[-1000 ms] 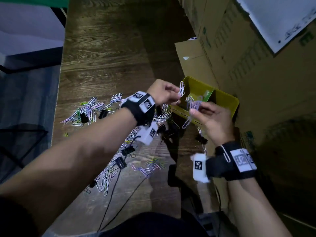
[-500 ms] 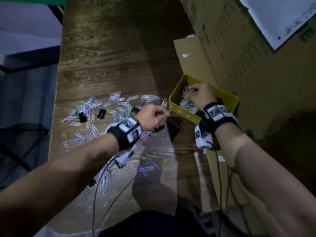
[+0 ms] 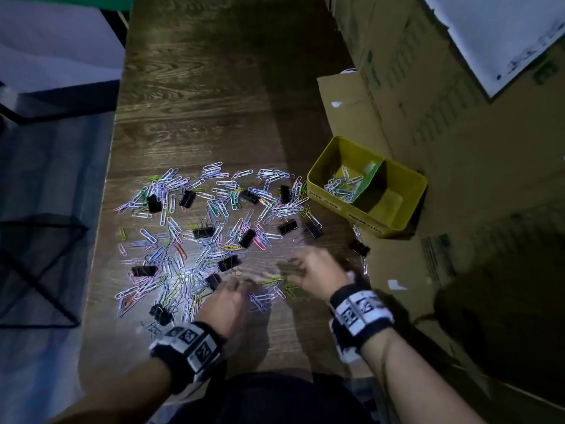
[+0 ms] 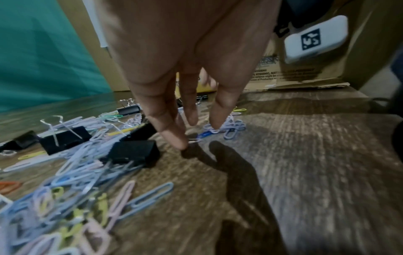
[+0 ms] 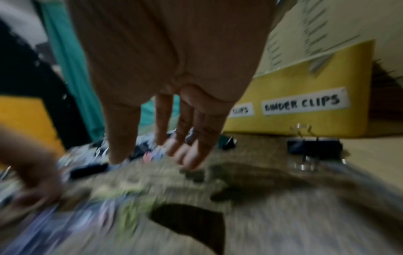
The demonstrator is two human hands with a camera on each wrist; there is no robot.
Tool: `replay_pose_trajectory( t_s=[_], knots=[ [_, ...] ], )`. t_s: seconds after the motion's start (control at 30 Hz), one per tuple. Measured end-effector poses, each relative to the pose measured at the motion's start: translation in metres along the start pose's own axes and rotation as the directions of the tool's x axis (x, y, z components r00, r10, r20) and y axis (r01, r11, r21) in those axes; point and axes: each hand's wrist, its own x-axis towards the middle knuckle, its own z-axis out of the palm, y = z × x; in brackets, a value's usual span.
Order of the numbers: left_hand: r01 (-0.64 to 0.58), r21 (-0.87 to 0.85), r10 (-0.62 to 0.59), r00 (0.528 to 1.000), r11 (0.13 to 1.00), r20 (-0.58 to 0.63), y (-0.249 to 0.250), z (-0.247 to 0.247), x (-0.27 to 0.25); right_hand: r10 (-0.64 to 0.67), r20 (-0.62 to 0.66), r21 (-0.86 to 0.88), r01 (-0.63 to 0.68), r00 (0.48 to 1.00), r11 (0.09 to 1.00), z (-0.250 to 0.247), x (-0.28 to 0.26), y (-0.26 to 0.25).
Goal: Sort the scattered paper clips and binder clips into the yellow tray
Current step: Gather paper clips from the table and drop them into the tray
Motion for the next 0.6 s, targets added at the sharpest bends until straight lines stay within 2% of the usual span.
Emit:
replay_pose_trajectory(
  t_s=[0.03,0.1,0.2,0.27,0.43,0.6],
  knots=[
    [-0.004,-0.007,0.004,1.0,1.0,-0.023,0.003,0.007,0.001,0.043,0.057,-0.071,-0.039,0.997,0.997,0.016,-0.003,0.003],
    [-0.057,-0.026,0.055,0.996,0.998,-0.066,0.01,0.017,0.007,0.067,0.067,-0.188,-0.053,0.996,0.981,0.043,-0.007,0.007],
    [-0.153,-0.055,0.15,0.988,0.987,-0.042,0.021,0.022,0.02,-0.021,0.011,-0.275,0.023,1.0,0.961,0.066,-0.012,0.005],
    [-0.177,0.0,0.177,0.983,0.984,-0.037,0.022,0.022,0.024,-0.032,-0.01,-0.287,0.028,0.999,0.958,0.071,-0.012,0.004],
    [-0.059,0.086,0.06,0.998,0.995,-0.004,0.021,0.027,0.023,-0.025,0.005,-0.35,0.025,1.0,0.936,0.078,-0.009,0.002],
    [-0.116,0.132,0.122,0.992,0.984,-0.035,0.02,0.038,0.019,-0.045,0.023,-0.263,0.05,0.999,0.963,0.077,-0.011,0.001]
  ],
)
